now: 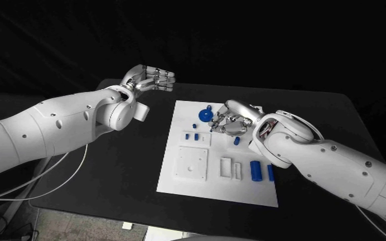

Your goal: Assemble the parts on the task board

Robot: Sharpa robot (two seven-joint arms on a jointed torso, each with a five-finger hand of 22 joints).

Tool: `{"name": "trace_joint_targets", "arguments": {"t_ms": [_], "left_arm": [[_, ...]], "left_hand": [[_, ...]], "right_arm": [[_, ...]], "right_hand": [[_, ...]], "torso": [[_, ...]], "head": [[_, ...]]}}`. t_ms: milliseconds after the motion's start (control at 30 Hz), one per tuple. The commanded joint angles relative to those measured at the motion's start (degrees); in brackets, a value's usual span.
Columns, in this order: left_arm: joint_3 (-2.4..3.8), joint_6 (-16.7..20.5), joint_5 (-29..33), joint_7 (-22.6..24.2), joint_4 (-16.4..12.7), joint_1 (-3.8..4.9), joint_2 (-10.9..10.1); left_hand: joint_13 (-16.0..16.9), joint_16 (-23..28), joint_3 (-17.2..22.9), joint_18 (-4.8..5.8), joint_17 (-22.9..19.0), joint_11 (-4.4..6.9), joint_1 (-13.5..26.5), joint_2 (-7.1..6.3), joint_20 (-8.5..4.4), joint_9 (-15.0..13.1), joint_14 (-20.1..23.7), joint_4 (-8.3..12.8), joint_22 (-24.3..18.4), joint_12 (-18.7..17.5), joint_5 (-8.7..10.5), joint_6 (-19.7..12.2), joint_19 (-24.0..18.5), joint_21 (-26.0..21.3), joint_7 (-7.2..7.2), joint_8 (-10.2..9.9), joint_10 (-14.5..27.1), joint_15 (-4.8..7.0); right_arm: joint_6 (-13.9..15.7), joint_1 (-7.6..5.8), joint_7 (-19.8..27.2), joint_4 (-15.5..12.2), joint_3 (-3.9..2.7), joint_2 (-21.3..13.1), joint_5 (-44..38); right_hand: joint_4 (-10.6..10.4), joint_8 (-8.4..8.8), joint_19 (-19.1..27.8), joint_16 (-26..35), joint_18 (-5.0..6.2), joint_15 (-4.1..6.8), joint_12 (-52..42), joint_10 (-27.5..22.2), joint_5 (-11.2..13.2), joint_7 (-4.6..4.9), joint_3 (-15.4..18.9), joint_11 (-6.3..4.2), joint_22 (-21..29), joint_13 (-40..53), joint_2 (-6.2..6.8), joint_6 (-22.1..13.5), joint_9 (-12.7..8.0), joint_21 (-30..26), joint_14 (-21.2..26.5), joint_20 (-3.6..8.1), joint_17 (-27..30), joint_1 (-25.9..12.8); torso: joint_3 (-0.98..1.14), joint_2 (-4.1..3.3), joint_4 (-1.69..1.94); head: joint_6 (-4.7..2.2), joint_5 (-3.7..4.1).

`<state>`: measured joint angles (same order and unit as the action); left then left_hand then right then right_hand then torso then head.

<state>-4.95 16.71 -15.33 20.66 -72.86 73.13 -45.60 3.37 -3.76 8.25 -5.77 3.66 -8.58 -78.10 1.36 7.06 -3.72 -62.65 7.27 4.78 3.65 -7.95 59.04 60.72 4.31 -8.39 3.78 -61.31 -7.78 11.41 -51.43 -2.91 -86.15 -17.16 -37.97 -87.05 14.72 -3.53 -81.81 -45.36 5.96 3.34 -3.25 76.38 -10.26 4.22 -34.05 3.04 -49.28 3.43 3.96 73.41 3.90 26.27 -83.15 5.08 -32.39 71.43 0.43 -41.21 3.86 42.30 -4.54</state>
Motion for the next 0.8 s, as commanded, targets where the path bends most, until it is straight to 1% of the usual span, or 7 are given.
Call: {"name": "trace_joint_targets", "arguments": {"t_ms": [33,100,167,267,567,667,800], "left_arm": [[0.05,1.23,0.48,0.73,-0.11,0.13,0.43],[0.05,1.25,0.5,0.72,-0.17,0.13,0.6],[0.05,1.28,0.51,0.71,-0.21,0.13,0.79],[0.05,1.28,0.52,0.7,-0.25,0.13,0.98],[0.05,1.12,0.53,0.66,-0.33,0.13,1.27],[0.05,1.02,0.54,0.61,-0.38,0.13,1.37],[0.05,0.94,0.54,0.59,-0.47,0.13,1.45]], "left_hand": [[-0.07,0.23,0.24,0.04,-0.03,0.21,0.3,0.23,0.12,0.02,-0.21,-0.1,-0.06,-0.16,-0.15,0.19,0.37,0.25,0.05,-0.19,0.15,-0.23],[-0.07,0.23,0.24,0.04,-0.03,0.21,0.3,0.23,0.12,0.02,-0.21,-0.1,-0.06,-0.16,-0.15,0.19,0.37,0.25,0.05,-0.19,0.15,-0.23],[-0.07,0.23,0.24,0.04,-0.03,0.21,0.3,0.23,0.12,0.02,-0.21,-0.1,-0.06,-0.16,-0.15,0.19,0.37,0.25,0.05,-0.19,0.15,-0.23],[-0.07,0.23,0.24,0.04,-0.03,0.21,0.3,0.23,0.12,0.02,-0.21,-0.1,-0.06,-0.16,-0.15,0.19,0.37,0.25,0.05,-0.19,0.15,-0.23],[-0.07,0.24,0.41,0.07,-0.04,0.22,0.17,0.21,0.08,0.02,-0.24,-0.29,-0.12,-0.17,-0.16,0.26,0.39,0.29,0.06,-0.19,0.1,-0.21],[-0.07,0.24,0.41,0.07,-0.04,0.22,0.17,0.21,0.08,0.02,-0.24,-0.29,-0.12,-0.17,-0.16,0.26,0.39,0.29,0.06,-0.19,0.1,-0.21],[-0.07,0.24,0.41,0.07,-0.04,0.22,0.17,0.21,0.08,0.02,-0.24,-0.29,-0.12,-0.17,-0.16,0.26,0.39,0.29,0.06,-0.19,0.1,-0.21]], "right_arm": [[0.78,0.61,0.47,-0.32,0.69,0.72,-5.78],[0.94,0.91,0.11,-0.33,1.41,1.13,-7.59],[1.13,1.2,-0.3,-0.27,2.21,1.56,-9.24],[1.41,1.57,-0.95,-0.17,3.16,2.16,-11.45],[1.55,2.37,-2.58,0.48,4.94,3.47,-14.81],[1.6,2.67,-2.88,1.02,5.57,3.98,-15.42],[1.92,3.05,-3.12,1.55,6.08,4.5,-16.05]], "right_hand": [[0.19,-0.14,-0.42,0.3,0.95,0.55,-0.15,1.53,-0.01,0.13,0.28,-1.71,-0.22,0.06,-0.54,-0.15,0.08,-0.3,0.03,0.05,-0.02,-0.05],[0.32,-0.14,-0.52,0.22,0.96,0.55,-0.15,1.56,0.02,0.12,0.17,-1.72,-0.52,0.06,-0.49,-0.13,0.08,-0.41,0.03,0.04,-0.06,-0.07],[0.34,-0.14,-0.52,0.2,0.96,0.55,-0.15,1.57,0.14,0.11,0.14,-1.72,-0.57,0.06,-0.5,-0.1,0.08,-0.44,0.02,0.05,-0.07,-0.04],[0.39,-0.14,-0.6,0.09,0.96,0.55,-0.15,1.6,0.24,0.1,0.01,-1.72,-0.88,0.06,-0.44,-0.04,0.08,-0.55,0.01,0.05,-0.11,-0.07],[0.43,-0.13,-0.72,-0.05,0.91,0.57,-0.14,1.64,0.45,0.09,-0.2,-1.73,-1.28,0.05,-0.38,0.01,0.08,-0.69,0.02,0.07,-0.14,-0.09],[0.42,-0.13,-0.79,-0.13,0.89,0.57,-0.14,1.65,0.51,0.08,-0.31,-1.74,-1.5,0.06,-0.34,0.02,0.08,-0.82,0.02,0.07,-0.13,-0.12],[0.41,-0.14,-0.8,-0.17,0.87,0.57,-0.14,1.64,0.51,0.08,-0.39,-1.73,-1.62,0.05,-0.33,0.03,0.08,-0.9,0.03,0.06,-0.12,-0.15]], "torso": [[-0.02,-0.01,0.07],[-0.03,-0.02,0.02],[0.0,-0.03,0.0],[0.03,0.0,-0.04],[0.07,0.0,-0.05],[0.07,-0.02,-0.06],[0.07,-0.03,-0.06]], "head": [[0.52,-1.37],[0.76,-1.86],[0.98,-2.15],[1.12,-2.46],[1.66,-2.99],[1.86,-3.33],[2.08,-3.59]]}}
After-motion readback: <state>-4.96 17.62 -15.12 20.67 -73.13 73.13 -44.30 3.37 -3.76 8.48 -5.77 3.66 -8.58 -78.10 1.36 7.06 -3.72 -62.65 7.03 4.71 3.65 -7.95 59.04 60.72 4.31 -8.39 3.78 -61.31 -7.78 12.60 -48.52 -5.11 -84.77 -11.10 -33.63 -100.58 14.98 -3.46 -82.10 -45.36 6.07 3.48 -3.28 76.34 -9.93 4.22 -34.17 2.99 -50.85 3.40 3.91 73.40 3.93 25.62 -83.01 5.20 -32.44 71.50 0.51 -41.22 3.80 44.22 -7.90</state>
